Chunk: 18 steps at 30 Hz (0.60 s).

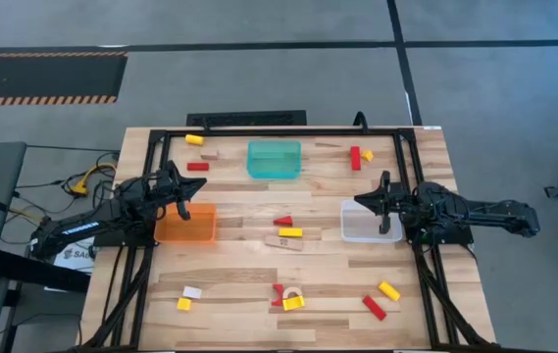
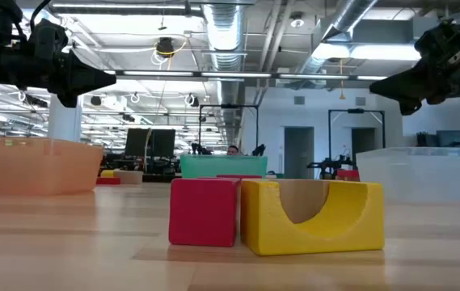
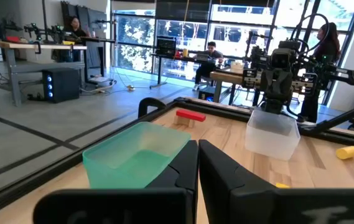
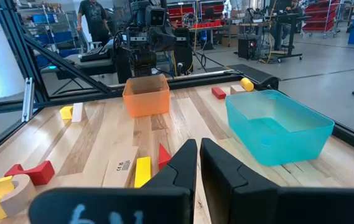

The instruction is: Sort & place blocks by color

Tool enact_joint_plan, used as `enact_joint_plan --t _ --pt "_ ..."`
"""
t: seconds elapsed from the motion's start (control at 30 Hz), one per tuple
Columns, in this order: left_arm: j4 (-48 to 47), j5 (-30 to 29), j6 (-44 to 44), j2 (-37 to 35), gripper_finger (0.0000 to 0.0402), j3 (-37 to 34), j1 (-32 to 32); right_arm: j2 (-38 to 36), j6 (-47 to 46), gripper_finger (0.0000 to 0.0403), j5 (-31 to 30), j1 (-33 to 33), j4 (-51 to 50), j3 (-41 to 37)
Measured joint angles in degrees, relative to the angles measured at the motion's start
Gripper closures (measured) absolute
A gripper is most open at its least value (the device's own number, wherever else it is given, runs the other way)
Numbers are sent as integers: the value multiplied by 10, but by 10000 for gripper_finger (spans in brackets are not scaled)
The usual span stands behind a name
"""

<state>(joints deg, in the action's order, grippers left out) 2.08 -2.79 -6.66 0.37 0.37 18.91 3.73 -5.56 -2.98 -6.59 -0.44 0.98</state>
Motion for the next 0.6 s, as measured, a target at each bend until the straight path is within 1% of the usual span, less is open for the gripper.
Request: enact_joint_plan --t 0.4,0.47,0.5,0.6 --pt "0 0 -8 0 401 0 0 0 0 356 0 0 0 0" --pt "4 0 -60 0 401 0 0 0 0 356 0 0 0 0" --pt "11 0 -106 0 402 0 0 0 0 356 0 0 0 0" --pt "46 -3 -280 0 401 0 0 0 0 356 0 0 0 0"
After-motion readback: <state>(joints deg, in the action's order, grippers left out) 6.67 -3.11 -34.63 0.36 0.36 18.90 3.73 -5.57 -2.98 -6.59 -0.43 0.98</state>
